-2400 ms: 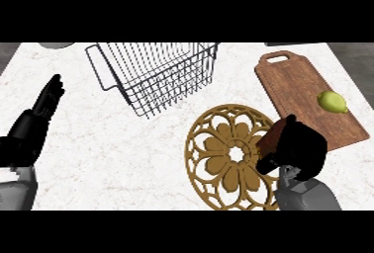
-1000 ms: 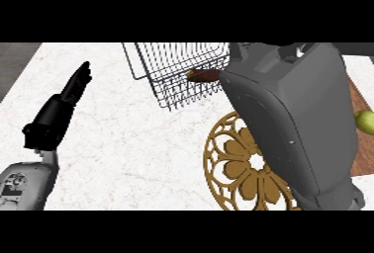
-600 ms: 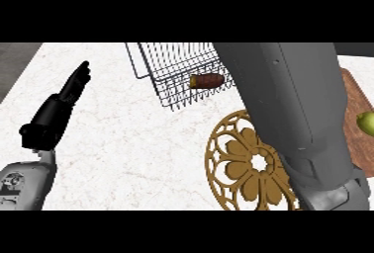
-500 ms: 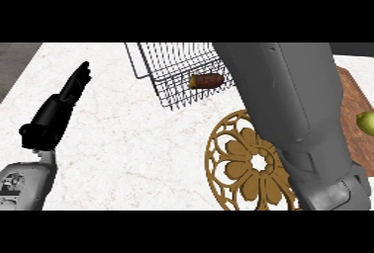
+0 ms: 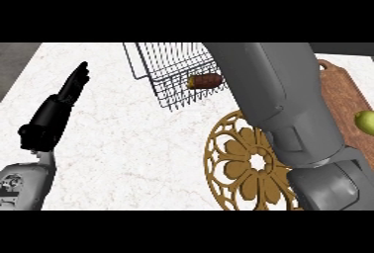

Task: Pick the sweet potato from the placemat and place it in the basket

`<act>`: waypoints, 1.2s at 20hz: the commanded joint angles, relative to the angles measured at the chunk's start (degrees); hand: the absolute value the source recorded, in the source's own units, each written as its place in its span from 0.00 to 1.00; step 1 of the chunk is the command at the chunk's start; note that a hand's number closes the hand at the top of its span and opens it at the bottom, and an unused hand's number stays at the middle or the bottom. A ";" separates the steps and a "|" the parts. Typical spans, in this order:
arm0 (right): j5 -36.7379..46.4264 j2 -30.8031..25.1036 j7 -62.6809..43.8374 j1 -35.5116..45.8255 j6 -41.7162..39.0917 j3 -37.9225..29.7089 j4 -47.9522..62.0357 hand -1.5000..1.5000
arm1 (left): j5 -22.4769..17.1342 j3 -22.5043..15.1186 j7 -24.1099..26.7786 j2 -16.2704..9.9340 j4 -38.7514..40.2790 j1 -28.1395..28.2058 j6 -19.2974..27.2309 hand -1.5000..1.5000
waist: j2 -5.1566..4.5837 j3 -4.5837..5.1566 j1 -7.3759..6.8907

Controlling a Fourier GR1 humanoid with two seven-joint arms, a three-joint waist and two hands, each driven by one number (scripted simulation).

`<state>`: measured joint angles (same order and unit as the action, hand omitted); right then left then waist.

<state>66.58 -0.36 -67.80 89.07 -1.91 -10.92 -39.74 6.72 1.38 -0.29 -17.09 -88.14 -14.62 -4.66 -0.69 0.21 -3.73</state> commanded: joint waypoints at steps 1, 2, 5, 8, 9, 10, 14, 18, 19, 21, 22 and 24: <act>0.40 0.34 -11.58 3.86 -4.28 -0.57 7.97 1.00 | -0.44 0.01 -0.32 0.43 -0.47 -0.30 -0.19 0.50 | 0.16 0.00 0.48; 1.26 0.34 -10.51 3.62 -3.86 -0.15 9.11 1.00 | -0.19 0.94 2.00 -0.31 1.22 1.39 -0.22 0.50 | 0.10 0.01 0.85; -1.01 0.34 -8.63 6.25 -5.46 -2.53 12.45 1.00 | 0.00 0.80 0.99 -0.20 -0.36 1.73 -0.09 0.50 | 0.28 -0.07 1.00; -4.49 0.34 -7.66 7.93 -0.71 -4.63 15.02 0.00 | -0.12 1.46 0.33 -0.87 -0.14 -0.05 -0.45 0.50 | 0.14 -0.07 0.54; -4.43 0.34 -5.33 6.82 0.74 -6.01 15.22 0.00 | 0.51 0.56 1.69 0.76 1.47 0.69 0.42 0.50 | -0.02 -0.08 1.20; -6.09 0.34 -5.50 8.08 -1.24 -6.78 15.30 0.00 | -0.43 1.16 -0.81 -0.07 -1.00 0.79 -0.33 0.50 | 0.33 -0.13 1.18; -5.74 0.33 -4.66 8.33 8.03 -5.91 16.36 0.00 | 0.28 0.71 -1.38 -0.47 -1.99 0.24 -0.63 0.50 | 0.18 -0.11 0.68; -3.91 -1.87 -0.36 7.97 16.49 -6.84 11.53 0.00 | -0.48 2.43 2.54 -0.15 1.62 1.79 -0.24 0.50 | -0.05 -0.08 1.64; -2.71 0.30 -2.77 8.02 20.95 -6.58 10.80 0.00 | -0.39 1.93 1.31 -0.16 0.62 1.18 -0.46 0.50 | 0.04 -0.08 1.26; -1.02 -0.55 -3.75 8.29 24.15 -6.68 8.40 0.00 | -0.82 2.62 -0.15 -0.78 -0.12 0.91 -0.67 0.50 | 0.62 -0.14 2.13; 0.68 -2.34 -2.57 5.41 27.71 -6.58 8.19 0.00 | 0.39 1.44 0.74 0.61 -0.38 1.35 0.66 0.50 | 0.28 -0.14 2.51; 2.52 -4.86 -2.93 5.39 30.06 -7.05 5.91 0.00 | -0.69 3.17 0.89 -0.98 -0.24 2.09 -0.35 0.50 | 0.70 -0.16 2.98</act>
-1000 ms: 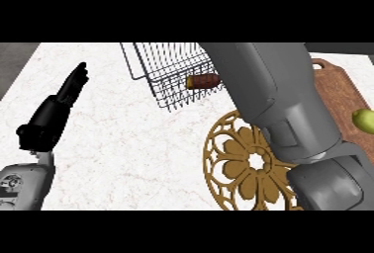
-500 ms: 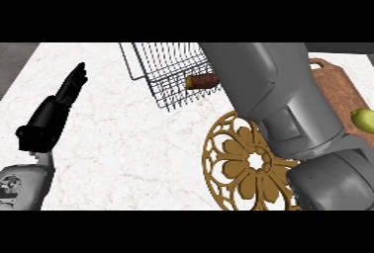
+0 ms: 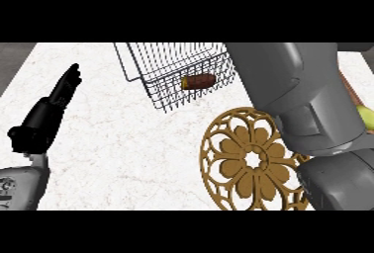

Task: Pick the sweet potato from the placemat and place it in the basket

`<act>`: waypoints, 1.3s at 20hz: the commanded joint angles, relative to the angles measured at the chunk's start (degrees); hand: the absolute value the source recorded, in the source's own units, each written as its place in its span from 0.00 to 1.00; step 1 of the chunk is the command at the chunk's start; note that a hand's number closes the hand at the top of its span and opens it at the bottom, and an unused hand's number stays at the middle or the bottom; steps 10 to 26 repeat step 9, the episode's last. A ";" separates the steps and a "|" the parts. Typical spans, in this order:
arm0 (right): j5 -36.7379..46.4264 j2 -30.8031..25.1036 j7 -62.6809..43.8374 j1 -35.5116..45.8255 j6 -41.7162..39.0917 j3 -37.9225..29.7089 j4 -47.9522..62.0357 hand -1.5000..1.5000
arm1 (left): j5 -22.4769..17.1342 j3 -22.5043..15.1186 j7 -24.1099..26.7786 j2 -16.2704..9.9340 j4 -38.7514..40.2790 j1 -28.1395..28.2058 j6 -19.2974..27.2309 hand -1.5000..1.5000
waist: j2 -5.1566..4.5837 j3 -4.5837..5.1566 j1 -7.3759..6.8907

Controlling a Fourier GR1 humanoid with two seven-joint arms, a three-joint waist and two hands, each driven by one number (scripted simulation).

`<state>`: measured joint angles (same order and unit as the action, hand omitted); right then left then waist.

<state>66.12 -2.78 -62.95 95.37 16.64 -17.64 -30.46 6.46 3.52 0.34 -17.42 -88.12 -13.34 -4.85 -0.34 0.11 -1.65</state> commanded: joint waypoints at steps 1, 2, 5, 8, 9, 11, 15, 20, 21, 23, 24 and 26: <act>4.58 -0.26 -11.42 0.38 12.69 0.17 -4.56 0.00 | 0.19 0.70 0.55 -0.14 1.58 0.75 0.28 0.50 | 0.62 0.01 1.74; 5.49 0.16 -11.63 -2.50 15.69 -0.37 -5.05 0.00 | -0.37 1.16 0.82 -0.30 1.40 1.29 -0.01 0.50 | 0.49 -0.01 1.65; 9.01 -2.93 -12.28 -3.66 16.13 -0.89 -8.92 0.00 | 0.30 1.47 0.20 -0.59 0.57 1.92 0.71 0.50 | 1.13 -0.10 2.67; 12.18 -1.86 -13.94 -6.46 16.65 -1.30 -14.66 0.00 | -0.71 3.03 0.86 -1.71 0.66 3.31 -0.03 0.50 | 1.90 -0.12 3.89; 13.08 -2.42 -13.53 -7.73 16.56 -1.67 -16.52 0.00 | -0.81 2.35 -0.28 -1.00 -0.49 3.22 0.04 0.50 | 1.91 -0.17 4.01; 13.08 -2.42 -13.53 -7.73 16.56 -1.67 -16.52 0.00 | -0.81 2.35 -0.28 -1.00 -0.49 3.22 0.04 0.50 | 1.91 -0.17 4.01; 13.08 -2.42 -13.53 -7.73 16.56 -1.67 -16.52 0.00 | -0.81 2.35 -0.28 -1.00 -0.49 3.22 0.04 0.50 | 1.91 -0.17 4.01; 13.08 -2.42 -13.53 -7.73 16.56 -1.67 -16.52 0.00 | -0.81 2.35 -0.28 -1.00 -0.49 3.22 0.04 0.50 | 1.91 -0.17 4.01; 13.08 -2.42 -13.53 -7.73 16.56 -1.67 -16.52 0.00 | -0.81 2.35 -0.28 -1.00 -0.49 3.22 0.04 0.50 | 1.91 -0.17 4.01; 13.08 -2.42 -13.53 -7.73 16.56 -1.67 -16.52 0.00 | -0.81 2.35 -0.28 -1.00 -0.49 3.22 0.04 0.50 | 1.91 -0.17 4.01; 13.08 -2.42 -13.53 -7.73 16.56 -1.67 -16.52 0.00 | -0.81 2.35 -0.28 -1.00 -0.49 3.22 0.04 0.50 | 1.91 -0.17 4.01; 13.08 -2.42 -13.53 -7.73 16.56 -1.67 -16.52 0.00 | -0.81 2.35 -0.28 -1.00 -0.49 3.22 0.04 0.50 | 1.91 -0.17 4.01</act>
